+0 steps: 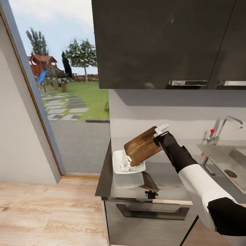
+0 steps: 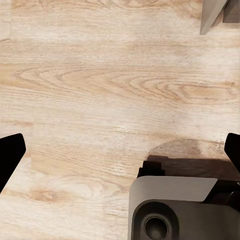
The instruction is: In the kitchen, take the Vidalia onion out of the sink, dice it on the chopping board with the paring knife, put the diced onion into the bowl on the countertop, then place both the paring knife and the chopping board into the sink.
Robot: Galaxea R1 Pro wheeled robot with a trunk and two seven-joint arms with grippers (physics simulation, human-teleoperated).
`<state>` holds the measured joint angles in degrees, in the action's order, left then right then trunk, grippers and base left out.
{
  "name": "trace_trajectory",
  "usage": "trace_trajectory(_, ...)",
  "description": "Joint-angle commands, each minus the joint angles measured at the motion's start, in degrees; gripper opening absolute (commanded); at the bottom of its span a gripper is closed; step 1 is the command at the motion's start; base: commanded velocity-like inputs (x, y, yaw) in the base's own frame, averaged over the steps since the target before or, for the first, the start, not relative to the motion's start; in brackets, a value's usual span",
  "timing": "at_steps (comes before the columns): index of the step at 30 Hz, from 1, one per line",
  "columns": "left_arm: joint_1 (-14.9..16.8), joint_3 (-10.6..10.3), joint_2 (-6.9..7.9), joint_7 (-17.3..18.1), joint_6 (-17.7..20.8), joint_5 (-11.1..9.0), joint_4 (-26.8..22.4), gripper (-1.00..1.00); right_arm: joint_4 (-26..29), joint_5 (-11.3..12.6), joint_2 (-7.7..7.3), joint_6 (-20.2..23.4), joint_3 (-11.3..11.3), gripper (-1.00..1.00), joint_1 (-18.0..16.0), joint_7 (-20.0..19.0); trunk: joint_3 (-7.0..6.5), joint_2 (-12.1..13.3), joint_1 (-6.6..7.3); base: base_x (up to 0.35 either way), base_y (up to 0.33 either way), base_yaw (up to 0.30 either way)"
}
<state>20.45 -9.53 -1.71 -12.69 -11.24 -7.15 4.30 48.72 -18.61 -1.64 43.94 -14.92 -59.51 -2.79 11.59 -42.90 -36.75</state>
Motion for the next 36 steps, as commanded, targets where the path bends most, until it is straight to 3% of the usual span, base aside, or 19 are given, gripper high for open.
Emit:
trace_trajectory(1,0.1,-0.5,-0.05,0.0,-0.4,-0.6,0.3,1.00,0.1,-0.6,-0.06,0.4,-0.2,-1.00,-0.1,-0.3,0.09,-0.1,-0.01,0.000,0.000,0.000)
trace_trajectory(27,0.1,-0.5,-0.05,0.0,-0.4,-0.6,0.3,1.00,0.9,-2.0,-0.45,0.1,0.3,-1.00,0.0,-0.6,0.09,-0.1,-0.01,0.000,0.000,0.000)
trace_trajectory(30,0.1,-0.5,-0.05,0.0,-0.4,-0.6,0.3,1.00,0.9,-1.9,-0.60,-0.1,3.2,-1.00,0.0,-1.1,0.09,-0.1,-0.01,0.000,0.000,0.000)
trace_trajectory(33,0.1,-0.5,-0.05,0.0,-0.4,-0.6,0.3,1.00,0.9,-1.7,-0.69,-0.3,8.7,-1.00,0.0,-1.9,0.09,-0.1,-0.01,0.000,0.000,0.000)
trace_trajectory(36,0.1,-0.5,-0.05,0.0,-0.4,-0.6,0.3,1.00,0.9,-1.7,-0.94,-0.4,13.9,-1.00,0.0,-5.3,0.09,-0.1,-0.01,0.000,0.000,0.000)
